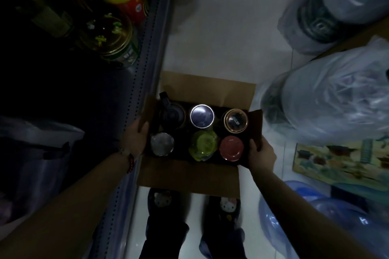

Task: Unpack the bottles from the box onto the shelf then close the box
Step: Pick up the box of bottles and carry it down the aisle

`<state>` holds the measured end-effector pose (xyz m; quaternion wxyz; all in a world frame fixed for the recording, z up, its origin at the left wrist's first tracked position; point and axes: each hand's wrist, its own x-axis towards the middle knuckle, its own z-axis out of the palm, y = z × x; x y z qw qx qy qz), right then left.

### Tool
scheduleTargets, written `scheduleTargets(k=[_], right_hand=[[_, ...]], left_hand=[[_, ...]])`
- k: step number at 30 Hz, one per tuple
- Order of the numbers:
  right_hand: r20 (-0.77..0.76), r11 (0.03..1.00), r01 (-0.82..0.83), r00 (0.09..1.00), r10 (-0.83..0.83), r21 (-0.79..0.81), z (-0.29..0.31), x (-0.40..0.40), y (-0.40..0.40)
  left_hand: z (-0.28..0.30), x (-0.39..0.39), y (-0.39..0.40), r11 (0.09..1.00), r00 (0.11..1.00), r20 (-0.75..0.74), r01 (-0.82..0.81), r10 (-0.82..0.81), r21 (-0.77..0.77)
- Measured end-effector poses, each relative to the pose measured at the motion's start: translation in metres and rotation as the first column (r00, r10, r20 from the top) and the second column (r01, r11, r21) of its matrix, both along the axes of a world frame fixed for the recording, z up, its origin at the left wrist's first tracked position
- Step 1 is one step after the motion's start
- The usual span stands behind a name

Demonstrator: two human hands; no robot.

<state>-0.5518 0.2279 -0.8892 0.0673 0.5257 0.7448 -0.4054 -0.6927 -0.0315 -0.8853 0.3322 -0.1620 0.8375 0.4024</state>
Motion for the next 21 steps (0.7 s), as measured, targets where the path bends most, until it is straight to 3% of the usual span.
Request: scheduleTargets(k=[9,21], right_hand=[[0.029,1.0,-0.007,1.0,0.007,-0.021,0.083,0.017,0.006],[0.02,0.976,-0.193,0.981,0.192,0.1,0.32,0.011,0.042]], left_hand=[[0.085,0.004,0.007,0.992,0.996,0.012,0.085,-0.084,-0.089],[0.332,-0.014,0.047,0.975,0.982,-0.079,0.159,-0.172,-0.153]])
